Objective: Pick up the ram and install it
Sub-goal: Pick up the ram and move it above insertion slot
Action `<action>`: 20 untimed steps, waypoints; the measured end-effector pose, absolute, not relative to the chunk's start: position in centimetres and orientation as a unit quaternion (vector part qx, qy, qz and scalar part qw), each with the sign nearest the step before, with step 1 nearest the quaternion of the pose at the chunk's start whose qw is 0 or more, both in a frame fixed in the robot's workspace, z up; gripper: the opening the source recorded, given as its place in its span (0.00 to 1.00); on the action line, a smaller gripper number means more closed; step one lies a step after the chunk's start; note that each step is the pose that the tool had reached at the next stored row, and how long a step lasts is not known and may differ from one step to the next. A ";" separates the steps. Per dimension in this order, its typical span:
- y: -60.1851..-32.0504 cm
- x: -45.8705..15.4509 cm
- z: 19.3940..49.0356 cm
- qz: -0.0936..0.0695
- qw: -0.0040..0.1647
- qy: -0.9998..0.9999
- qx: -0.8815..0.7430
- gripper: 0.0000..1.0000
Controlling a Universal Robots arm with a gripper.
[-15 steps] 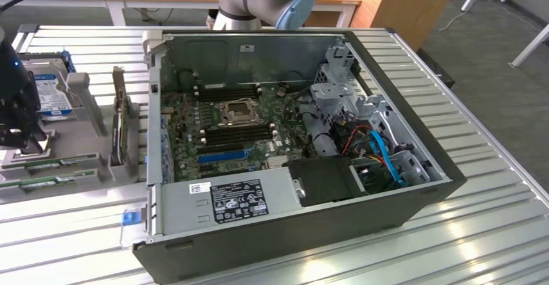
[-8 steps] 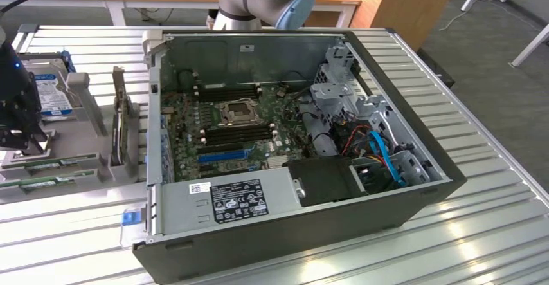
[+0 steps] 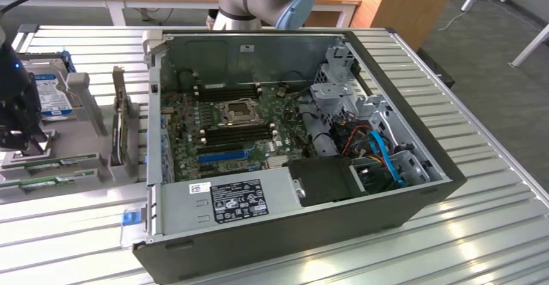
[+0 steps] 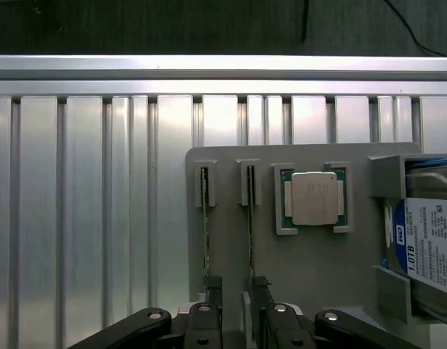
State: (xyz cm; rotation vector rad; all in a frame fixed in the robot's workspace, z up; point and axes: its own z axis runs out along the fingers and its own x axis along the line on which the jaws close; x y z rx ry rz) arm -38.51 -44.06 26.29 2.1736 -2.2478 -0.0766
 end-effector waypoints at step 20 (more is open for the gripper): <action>-45.0 -38.5 26.3 -0.024 0.007 -0.719 0.695 0.29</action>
